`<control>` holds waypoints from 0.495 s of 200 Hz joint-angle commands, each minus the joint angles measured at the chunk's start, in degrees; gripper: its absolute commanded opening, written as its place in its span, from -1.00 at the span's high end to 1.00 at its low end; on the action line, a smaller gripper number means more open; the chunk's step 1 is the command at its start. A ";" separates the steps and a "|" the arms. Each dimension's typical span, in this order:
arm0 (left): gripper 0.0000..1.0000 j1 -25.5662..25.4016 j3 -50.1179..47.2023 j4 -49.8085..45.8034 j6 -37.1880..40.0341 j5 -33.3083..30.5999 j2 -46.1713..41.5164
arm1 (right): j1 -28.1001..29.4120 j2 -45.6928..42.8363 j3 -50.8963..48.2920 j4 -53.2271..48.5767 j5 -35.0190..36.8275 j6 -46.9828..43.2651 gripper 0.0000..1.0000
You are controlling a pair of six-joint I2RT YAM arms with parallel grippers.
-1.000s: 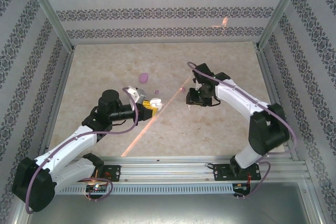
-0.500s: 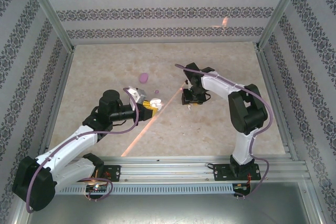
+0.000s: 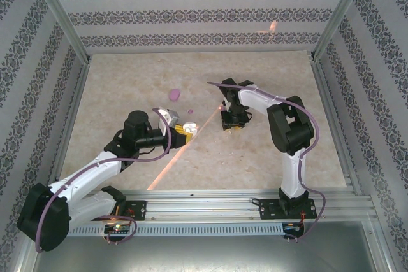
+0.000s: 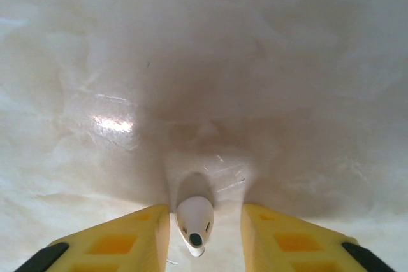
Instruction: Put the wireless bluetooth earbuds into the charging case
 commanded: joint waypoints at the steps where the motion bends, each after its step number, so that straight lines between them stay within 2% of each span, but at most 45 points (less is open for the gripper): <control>1: 0.95 0.33 -0.40 3.20 -0.29 0.58 0.67 | 0.12 1.22 1.85 -2.20 1.34 -1.39 0.42; 44: 0.94 0.36 0.51 3.61 0.08 1.11 2.58 | 0.43 1.15 2.04 -3.58 -0.41 -1.62 0.65; 99: 0.94 0.37 0.70 3.97 -0.01 1.90 2.55 | 0.61 -1.04 0.15 -2.50 -1.99 -0.51 0.71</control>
